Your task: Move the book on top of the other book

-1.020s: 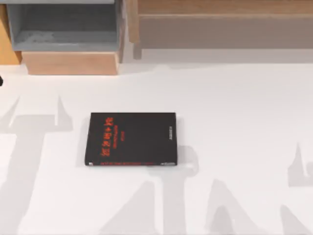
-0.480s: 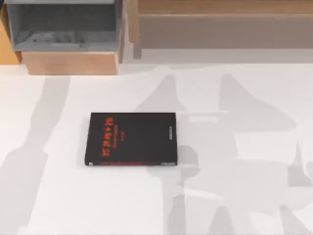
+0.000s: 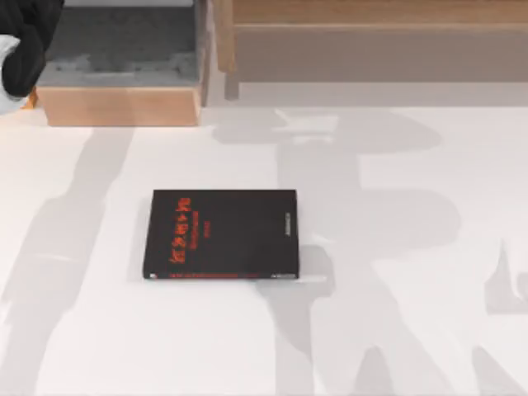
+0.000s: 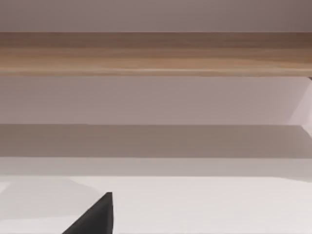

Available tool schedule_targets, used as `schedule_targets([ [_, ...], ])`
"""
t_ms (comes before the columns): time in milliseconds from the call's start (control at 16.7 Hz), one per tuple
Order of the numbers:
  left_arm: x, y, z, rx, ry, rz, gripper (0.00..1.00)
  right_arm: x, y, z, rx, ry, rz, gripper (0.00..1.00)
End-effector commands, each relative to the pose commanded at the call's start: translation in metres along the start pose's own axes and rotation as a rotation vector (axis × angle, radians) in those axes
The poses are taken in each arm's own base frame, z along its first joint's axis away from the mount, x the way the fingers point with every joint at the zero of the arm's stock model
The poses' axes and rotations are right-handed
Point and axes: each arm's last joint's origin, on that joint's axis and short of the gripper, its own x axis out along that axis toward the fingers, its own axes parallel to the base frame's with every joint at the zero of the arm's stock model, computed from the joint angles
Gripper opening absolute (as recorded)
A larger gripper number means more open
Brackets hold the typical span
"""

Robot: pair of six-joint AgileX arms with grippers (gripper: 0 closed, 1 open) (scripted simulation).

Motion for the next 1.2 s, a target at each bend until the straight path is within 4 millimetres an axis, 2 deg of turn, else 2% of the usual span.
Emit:
schedule_targets([
  [300,0.0,0.002,-0.001,0.0,0.004,0.004,1.0,0.0,0.0,0.0,0.0,0.0,0.0,1.0],
  [720,0.028,0.0,0.0,0.0,0.0,0.0,1.0,0.0,0.0,0.0,0.0,0.0,0.0,1.0],
  [960,0.03,0.0,0.0,0.0,0.0,0.0,1.0,0.0,0.0,0.0,0.0,0.0,0.0,1.0],
  [1200,0.03,0.0,0.0,0.0,0.0,0.0,0.7,0.0,0.0,0.0,0.0,0.0,0.0,1.0],
])
